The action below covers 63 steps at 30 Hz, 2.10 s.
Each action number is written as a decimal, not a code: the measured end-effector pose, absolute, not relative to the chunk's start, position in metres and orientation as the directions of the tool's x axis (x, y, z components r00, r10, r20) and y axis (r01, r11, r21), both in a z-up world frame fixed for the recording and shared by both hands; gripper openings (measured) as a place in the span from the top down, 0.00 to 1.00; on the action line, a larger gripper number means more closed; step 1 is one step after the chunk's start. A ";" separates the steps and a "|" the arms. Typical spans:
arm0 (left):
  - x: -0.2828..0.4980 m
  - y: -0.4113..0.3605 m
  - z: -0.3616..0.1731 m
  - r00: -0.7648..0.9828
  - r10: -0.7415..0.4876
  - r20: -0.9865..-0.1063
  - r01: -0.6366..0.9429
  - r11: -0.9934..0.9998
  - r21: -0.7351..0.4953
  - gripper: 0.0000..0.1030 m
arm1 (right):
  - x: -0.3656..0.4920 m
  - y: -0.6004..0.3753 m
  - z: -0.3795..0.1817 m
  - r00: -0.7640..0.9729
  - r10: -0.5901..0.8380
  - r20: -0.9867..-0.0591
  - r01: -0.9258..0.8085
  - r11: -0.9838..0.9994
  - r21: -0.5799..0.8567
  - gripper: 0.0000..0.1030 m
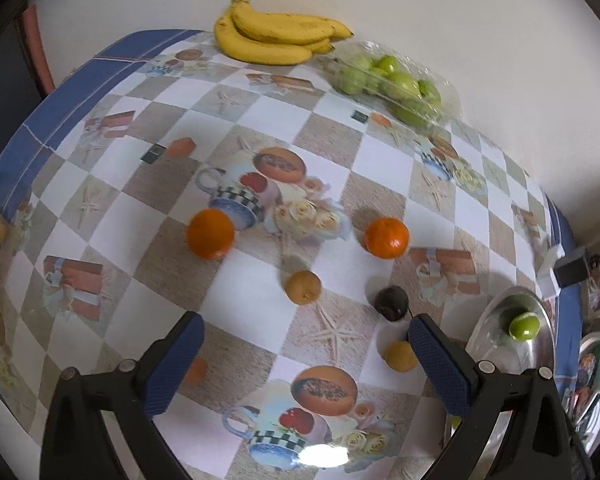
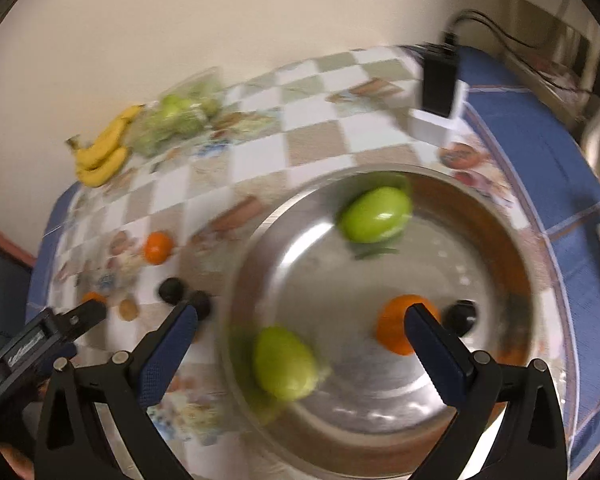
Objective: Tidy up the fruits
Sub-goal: 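Move both open tools back from the bowl toward the remaining fruit, then close the right tool on a dark plum while the left tool closes on a small yellow fruit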
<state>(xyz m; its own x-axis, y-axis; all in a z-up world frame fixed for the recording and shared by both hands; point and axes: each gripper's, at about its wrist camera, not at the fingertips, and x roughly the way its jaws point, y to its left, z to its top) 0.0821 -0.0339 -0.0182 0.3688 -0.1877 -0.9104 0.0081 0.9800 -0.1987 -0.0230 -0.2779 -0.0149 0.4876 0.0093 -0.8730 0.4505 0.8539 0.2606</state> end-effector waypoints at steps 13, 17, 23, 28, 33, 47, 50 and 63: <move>0.099 0.010 -0.017 0.435 -0.211 -0.875 -0.039 0.967 -0.252 0.00 | 0.008 -0.213 -0.015 0.496 0.092 -0.863 0.283 0.923 0.261 0.00; 0.101 0.007 -0.019 0.418 -0.242 -0.876 -0.015 0.962 -0.273 0.00 | 0.010 -0.210 -0.021 0.472 0.057 -0.880 0.280 0.937 0.211 0.00; 0.104 0.000 -0.023 0.404 -0.282 -0.871 0.019 0.954 -0.300 0.00 | 0.016 -0.209 -0.020 0.489 0.057 -0.870 0.264 0.942 0.210 0.00; 0.107 -0.011 -0.015 0.433 -0.293 -0.852 0.074 0.954 -0.291 0.00 | 0.025 -0.203 -0.019 0.506 0.033 -0.862 0.246 0.952 0.180 0.00; 0.113 -0.016 -0.016 0.408 -0.336 -0.849 0.086 0.940 -0.331 0.01 | 0.036 -0.198 -0.022 0.505 0.076 -0.860 0.209 0.956 0.207 0.00; 0.124 -0.030 -0.056 0.292 -0.321 -0.901 0.090 0.947 -0.308 0.36 | 0.057 -0.188 -0.044 0.423 0.032 -0.905 0.185 0.975 0.121 0.52; 0.124 -0.032 -0.064 0.265 -0.327 -0.907 0.088 0.945 -0.316 0.46 | 0.060 -0.188 -0.054 0.394 0.014 -0.919 0.189 0.977 0.096 0.56; 0.124 -0.034 -0.072 0.240 -0.326 -0.914 0.083 0.945 -0.315 0.68 | 0.062 -0.182 -0.057 0.382 -0.019 -0.924 0.170 0.984 0.050 0.58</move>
<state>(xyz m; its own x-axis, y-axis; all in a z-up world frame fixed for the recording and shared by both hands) 0.1242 -0.0341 -0.0724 0.2403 -0.3258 -0.9144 0.0834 0.9454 -0.3149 0.0618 -0.1822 -0.0569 0.3819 -0.0193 -0.9240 0.1699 0.9842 0.0497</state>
